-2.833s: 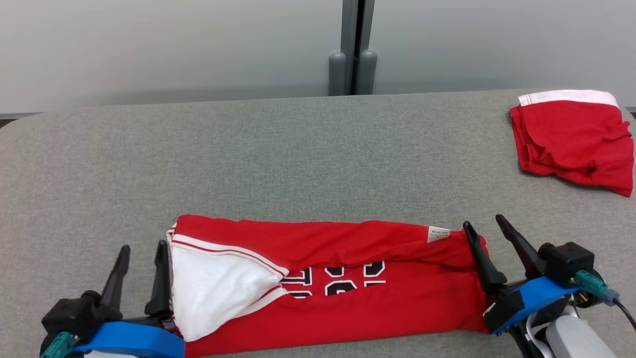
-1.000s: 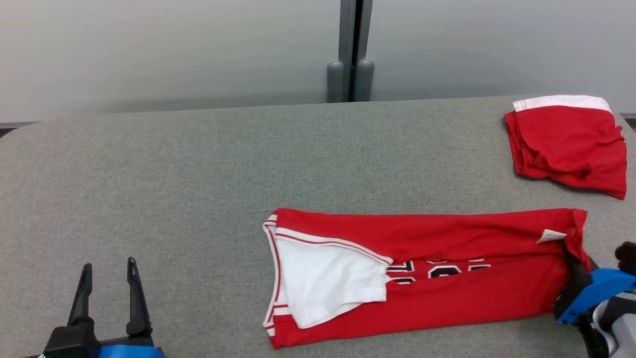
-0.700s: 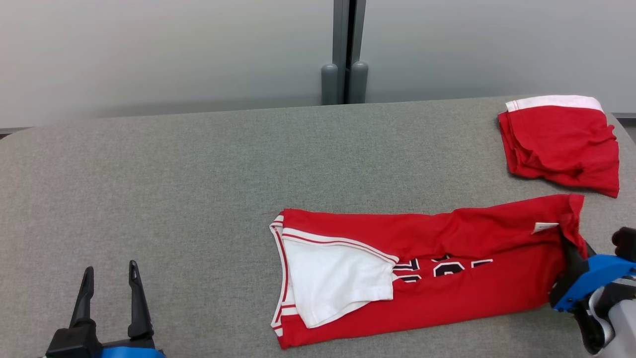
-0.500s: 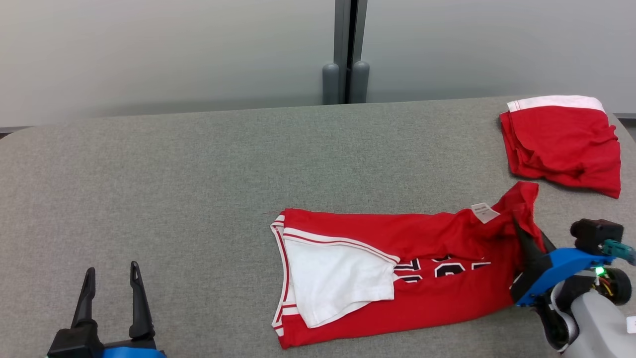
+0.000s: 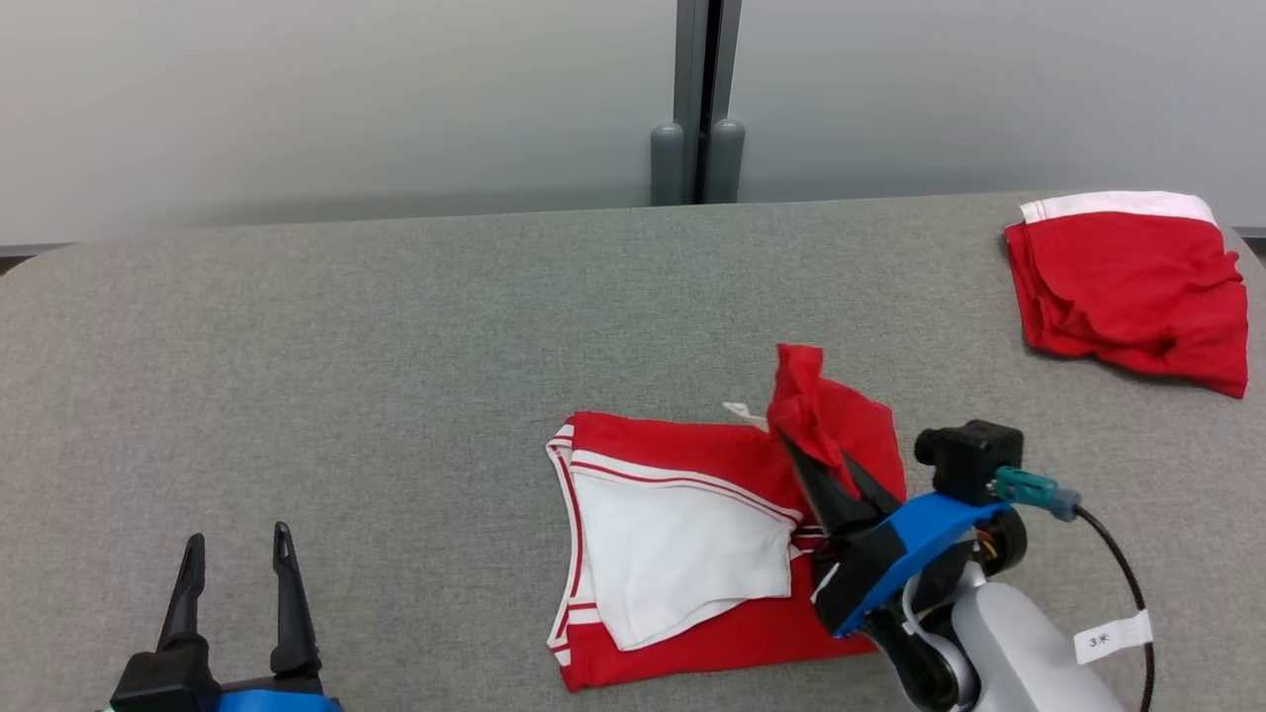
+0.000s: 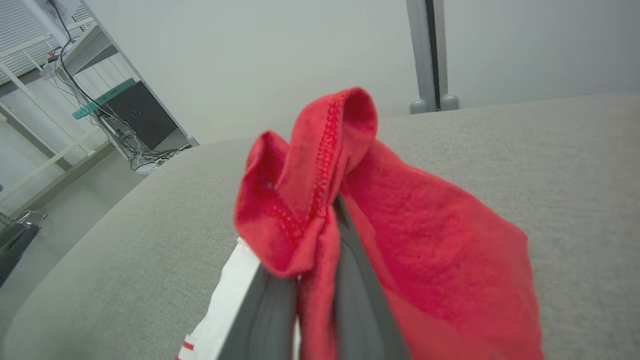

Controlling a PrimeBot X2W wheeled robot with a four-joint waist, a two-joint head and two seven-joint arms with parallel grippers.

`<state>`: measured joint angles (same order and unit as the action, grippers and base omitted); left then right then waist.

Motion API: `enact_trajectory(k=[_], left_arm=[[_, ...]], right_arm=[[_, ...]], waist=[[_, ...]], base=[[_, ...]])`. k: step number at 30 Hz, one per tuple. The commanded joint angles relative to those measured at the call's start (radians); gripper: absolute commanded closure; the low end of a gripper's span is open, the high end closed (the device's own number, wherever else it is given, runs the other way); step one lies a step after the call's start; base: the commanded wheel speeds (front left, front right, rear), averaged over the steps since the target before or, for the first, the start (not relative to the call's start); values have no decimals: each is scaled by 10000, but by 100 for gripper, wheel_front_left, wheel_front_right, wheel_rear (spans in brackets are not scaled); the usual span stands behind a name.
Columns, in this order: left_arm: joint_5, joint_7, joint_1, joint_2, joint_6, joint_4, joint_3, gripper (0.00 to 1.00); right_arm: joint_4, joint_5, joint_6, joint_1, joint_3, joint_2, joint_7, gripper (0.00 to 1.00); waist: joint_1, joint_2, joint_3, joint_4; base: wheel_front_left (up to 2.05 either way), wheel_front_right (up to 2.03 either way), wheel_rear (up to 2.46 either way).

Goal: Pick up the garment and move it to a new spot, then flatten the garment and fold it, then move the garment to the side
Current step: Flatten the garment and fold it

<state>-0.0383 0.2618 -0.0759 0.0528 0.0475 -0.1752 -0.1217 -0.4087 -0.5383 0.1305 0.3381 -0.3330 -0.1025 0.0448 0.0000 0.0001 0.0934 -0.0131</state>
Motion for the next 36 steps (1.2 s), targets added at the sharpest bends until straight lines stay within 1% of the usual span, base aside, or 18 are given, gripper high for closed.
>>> enact_trajectory(k=[1, 5, 9, 15, 16, 17, 22, 26, 29, 32, 36], left_arm=[[-35, 40, 218, -16, -35, -6, 5, 0], [-19, 40, 316, -21, -22, -52, 96, 0], [-60, 40, 438, -23, -32, -56, 126, 0], [-107, 40, 506, -29, 7, -153, 203, 0], [-116, 40, 543, -28, 4, -187, 205, 0], [-129, 40, 553, -29, 2, -200, 196, 0], [-150, 40, 557, -32, -13, -287, 217, 0], [-130, 40, 542, -33, -9, -312, 174, 0], [-94, 40, 501, -32, 12, -289, 149, 0], [-68, 40, 462, -34, 43, -293, 122, 0], [-42, 40, 322, -31, 83, -206, 56, 0]], right_arm=[[145, -22, 6, -55, -203, 135, -88, 100], [192, -130, 6, 307, -709, 410, -154, 100], [-94, -289, 6, 736, -1297, 511, -122, 100], [-842, -1355, 6, 1261, -2474, 504, 69, 100], [-1039, -1486, 6, 1334, -2638, 506, 145, 77], [-1236, -1627, 6, 1387, -2811, 508, 175, 0], [-1969, -1970, 6, 1736, -3367, 507, 809, 0], [-2303, -1620, 6, 2009, -3403, 507, 1375, 0], [-2368, -1298, 6, 2115, -3056, 432, 1726, 0], [-2189, -896, 6, 1954, -2518, 56, 1988, 0], [-1664, -452, 6, 1366, -1558, -398, 2153, 0]], waist=[[0, -1, 48, 46], [0, -1, 152, 140], [0, -1, 281, 211], [0, -1, 356, 375], [0, -1, 358, 394], [0, -1, 353, 410], [0, -1, 329, 394], [0, -1, 267, 247], [0, -1, 191, 119], [0, -1, 114, -4], [0, -1, 0, -125]], base=[[0, 0, 0], [0, 0, 0], [0, 0, 0], [0, 0, 0], [0, 0, 0], [0, 0, 0], [0, 0, 0], [0, 0, 0], [0, 0, 0], [0, 0, 0], [0, 0, 0]])
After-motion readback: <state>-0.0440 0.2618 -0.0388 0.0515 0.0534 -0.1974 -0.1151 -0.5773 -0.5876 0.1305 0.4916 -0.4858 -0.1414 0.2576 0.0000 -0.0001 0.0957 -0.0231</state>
